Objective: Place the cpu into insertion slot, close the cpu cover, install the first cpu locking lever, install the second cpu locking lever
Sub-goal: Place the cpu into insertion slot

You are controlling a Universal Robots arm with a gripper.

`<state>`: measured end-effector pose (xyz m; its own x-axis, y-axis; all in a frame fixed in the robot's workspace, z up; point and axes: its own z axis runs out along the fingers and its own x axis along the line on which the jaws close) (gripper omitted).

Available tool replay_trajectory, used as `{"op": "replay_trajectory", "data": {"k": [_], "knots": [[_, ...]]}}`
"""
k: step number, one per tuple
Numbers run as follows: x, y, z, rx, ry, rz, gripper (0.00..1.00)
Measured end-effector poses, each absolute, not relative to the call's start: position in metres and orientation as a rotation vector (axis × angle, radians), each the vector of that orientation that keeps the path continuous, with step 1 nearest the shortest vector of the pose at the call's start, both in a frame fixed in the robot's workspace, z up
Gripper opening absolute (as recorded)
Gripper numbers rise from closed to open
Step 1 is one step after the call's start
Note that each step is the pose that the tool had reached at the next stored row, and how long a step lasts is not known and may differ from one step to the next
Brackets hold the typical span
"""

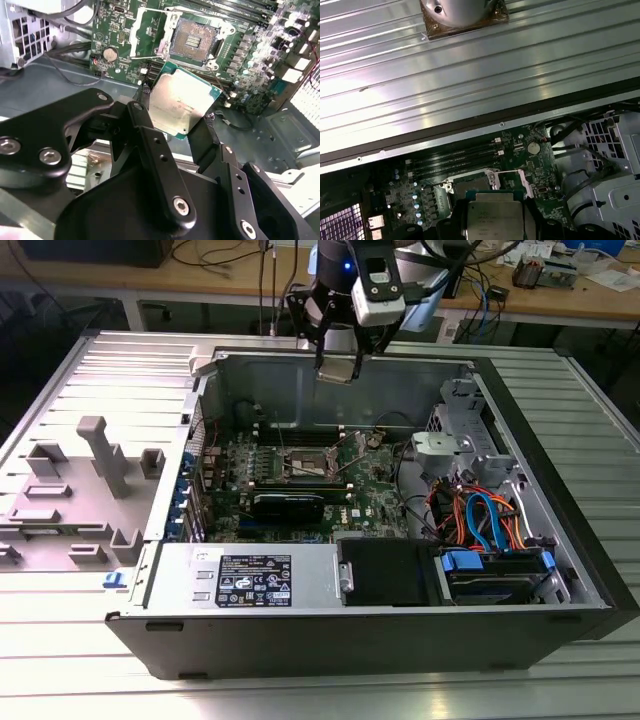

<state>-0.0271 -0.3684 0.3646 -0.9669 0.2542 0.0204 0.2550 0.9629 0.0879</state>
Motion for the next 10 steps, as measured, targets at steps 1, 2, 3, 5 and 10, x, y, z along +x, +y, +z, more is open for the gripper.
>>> {"op": "replay_trajectory", "data": {"k": [1, 2, 3, 5, 10], "knots": [[-0.0271, -0.3684, 0.3644, -0.437, -3.100, -0.141, 0.55], [-0.0271, -0.3684, 0.3642, -0.460, -3.097, -0.141, 0.55], [-0.0271, -0.3684, 0.3639, -0.476, -3.095, -0.141, 0.55], [-0.0270, -0.3684, 0.3631, -0.514, -3.090, -0.141, 0.55], [-0.0270, -0.3741, 0.3619, -0.544, -3.086, -0.141, 0.55]]}}
